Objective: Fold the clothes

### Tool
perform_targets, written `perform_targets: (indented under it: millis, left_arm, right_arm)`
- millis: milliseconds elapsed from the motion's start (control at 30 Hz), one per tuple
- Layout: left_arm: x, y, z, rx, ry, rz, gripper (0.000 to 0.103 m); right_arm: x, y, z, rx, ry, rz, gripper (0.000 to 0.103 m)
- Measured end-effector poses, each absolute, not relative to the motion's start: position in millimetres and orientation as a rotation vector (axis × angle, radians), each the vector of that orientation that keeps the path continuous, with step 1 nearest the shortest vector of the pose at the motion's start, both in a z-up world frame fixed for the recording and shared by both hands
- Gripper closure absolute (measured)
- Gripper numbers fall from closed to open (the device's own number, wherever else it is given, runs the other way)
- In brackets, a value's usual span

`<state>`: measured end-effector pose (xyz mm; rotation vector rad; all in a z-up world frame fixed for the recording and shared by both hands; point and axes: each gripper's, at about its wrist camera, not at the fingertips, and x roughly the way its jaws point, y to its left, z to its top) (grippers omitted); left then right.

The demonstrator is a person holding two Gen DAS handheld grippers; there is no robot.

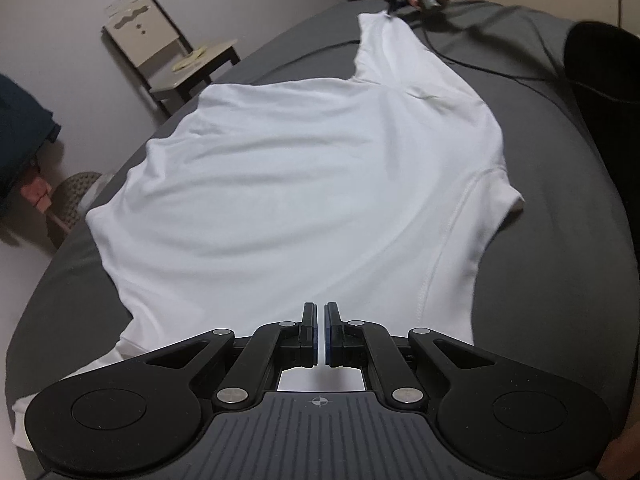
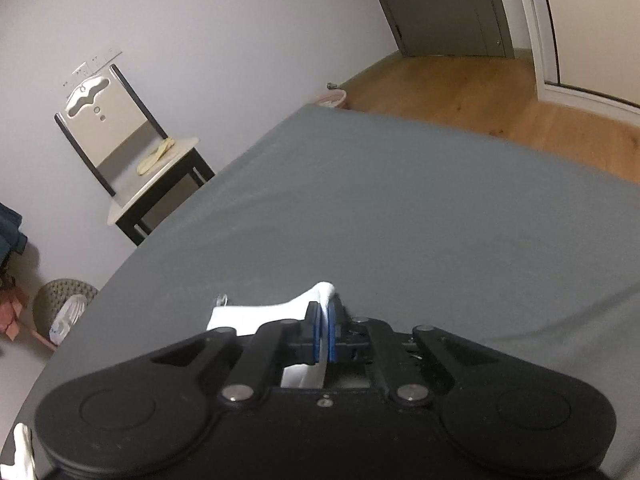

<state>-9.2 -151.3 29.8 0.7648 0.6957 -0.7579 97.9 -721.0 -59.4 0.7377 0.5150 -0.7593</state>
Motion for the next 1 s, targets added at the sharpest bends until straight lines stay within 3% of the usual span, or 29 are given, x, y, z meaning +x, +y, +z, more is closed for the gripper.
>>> perform_targets:
  millis: [67,200,333,500,733,767,800,1000]
  left_arm:
    - [-14,-150,31,0.772,0.688,-0.765,0.1]
    - [-17,-143,39,0.723,0.669,-0.749,0.1]
    - [-18,-136,41,0.704,0.653,-0.738,0.1]
    - [-23,-135,39,0.717,0.644,-0.771,0.1]
    - [-28,-124,42,0.712,0.611,-0.75,0.1]
    - [-28,-123,42,0.71,0.608,-0.749,0.1]
    - [-28,-121,42,0.707,0.604,-0.747,0.1]
    - [-33,-119,44,0.713,0.582,-0.759,0.1]
  right_arm:
    - [104,-709,-42,0.634,0.529,-0.819,0.057]
    - [145,-659,5,0.491,0.476,-0.585,0.058]
    - [217,-576,22,0.55,0.566,-0.192,0.059]
    - [311,-463,5,0.484,0.693,-0.034,0.073]
    - [376,-412,-21,0.478,0.733,-0.078,0.076]
    - [379,-408,-22,0.462,0.731,-0.078,0.094]
    - [381,-403,-22,0.433,0.727,-0.083,0.101]
    - [373,-341,-9,0.202,0.694,0.105,0.101]
